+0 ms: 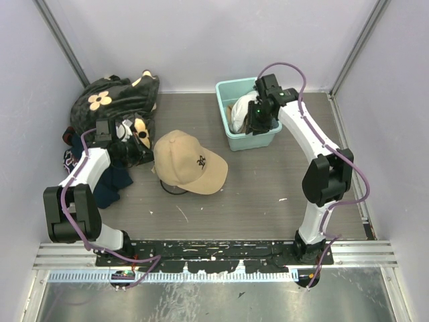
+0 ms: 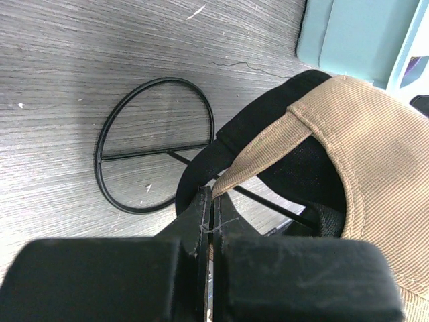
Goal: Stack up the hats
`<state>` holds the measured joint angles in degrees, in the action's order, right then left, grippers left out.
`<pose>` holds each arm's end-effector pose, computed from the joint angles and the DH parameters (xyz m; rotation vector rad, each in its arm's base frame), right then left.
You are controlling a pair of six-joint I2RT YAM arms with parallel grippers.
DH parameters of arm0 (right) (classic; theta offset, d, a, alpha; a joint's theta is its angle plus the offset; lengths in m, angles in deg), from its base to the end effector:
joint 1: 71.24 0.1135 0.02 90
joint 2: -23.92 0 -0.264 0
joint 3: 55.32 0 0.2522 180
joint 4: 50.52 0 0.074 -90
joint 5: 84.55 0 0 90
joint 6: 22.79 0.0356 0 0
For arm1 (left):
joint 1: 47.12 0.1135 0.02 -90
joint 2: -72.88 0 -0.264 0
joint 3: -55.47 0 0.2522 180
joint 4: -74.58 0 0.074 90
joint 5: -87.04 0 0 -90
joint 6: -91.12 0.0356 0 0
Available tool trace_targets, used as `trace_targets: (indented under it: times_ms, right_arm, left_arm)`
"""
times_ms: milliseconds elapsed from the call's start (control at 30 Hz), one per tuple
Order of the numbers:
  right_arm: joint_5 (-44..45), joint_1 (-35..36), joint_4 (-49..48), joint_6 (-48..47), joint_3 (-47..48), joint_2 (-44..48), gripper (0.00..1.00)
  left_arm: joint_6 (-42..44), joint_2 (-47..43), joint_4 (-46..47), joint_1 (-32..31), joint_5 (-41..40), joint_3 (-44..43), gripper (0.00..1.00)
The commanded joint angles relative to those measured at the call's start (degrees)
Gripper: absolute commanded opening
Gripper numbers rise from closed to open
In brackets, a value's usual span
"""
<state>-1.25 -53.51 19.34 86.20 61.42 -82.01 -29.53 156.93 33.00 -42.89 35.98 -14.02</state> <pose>0.3763 0.1247 0.3209 -0.0138 2.6402 0.3769 0.2942 -0.0007 0.2282 -0.4983 2.4942 -1.0463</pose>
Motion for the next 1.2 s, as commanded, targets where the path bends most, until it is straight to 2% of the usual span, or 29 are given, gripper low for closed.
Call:
trace_targets:
  times_ms: [0,333,700,933,967,1000,1067,1100,1167]
  right_arm:
    - [7.3,2.4,0.6,-2.0,3.5,0.6,0.36]
    - [13.9,3.8,-5.3,-0.7,1.5,0.1,0.38]
    - [16.2,6.0,-11.2,0.2,1.4,-3.6,0.4]
    - [27.2,7.7,-15.3,-0.6,0.6,-5.7,0.39]
    - [28.6,7.7,-15.7,-0.8,0.6,-5.8,0.37]
    - [29.6,7.8,-16.1,-1.1,0.6,-6.0,0.3]
    - [30.8,7.8,-16.2,-1.6,1.3,-6.2,0.09]
    - [31.1,7.8,-16.1,-2.0,1.5,-6.2,0.03]
    - [31.6,7.8,-15.9,-2.9,1.9,-5.5,0.01]
  left_arm:
    - [0.9,-1.1,-1.8,0.0,-0.8,-0.9,0.01]
    - [1.5,-1.1,-2.2,0.0,-1.0,-0.8,0.01]
    - [1.7,-0.3,-2.3,0.1,-1.1,-1.4,0.01]
    - [2.2,-0.1,-2.9,0.2,-1.3,-1.8,0.01]
    - [2.3,-0.1,-3.0,0.2,-1.4,-1.8,0.01]
    - [2.4,-0.1,-3.2,0.3,-1.6,-1.6,0.01]
    - [2.4,-0.2,-3.1,0.3,-1.9,-1.0,0.01]
    - [2.3,-0.2,-2.8,0.3,-1.9,-0.4,0.01]
    - [1.7,-0.2,-1.6,0.3,-1.8,0.9,0.01]
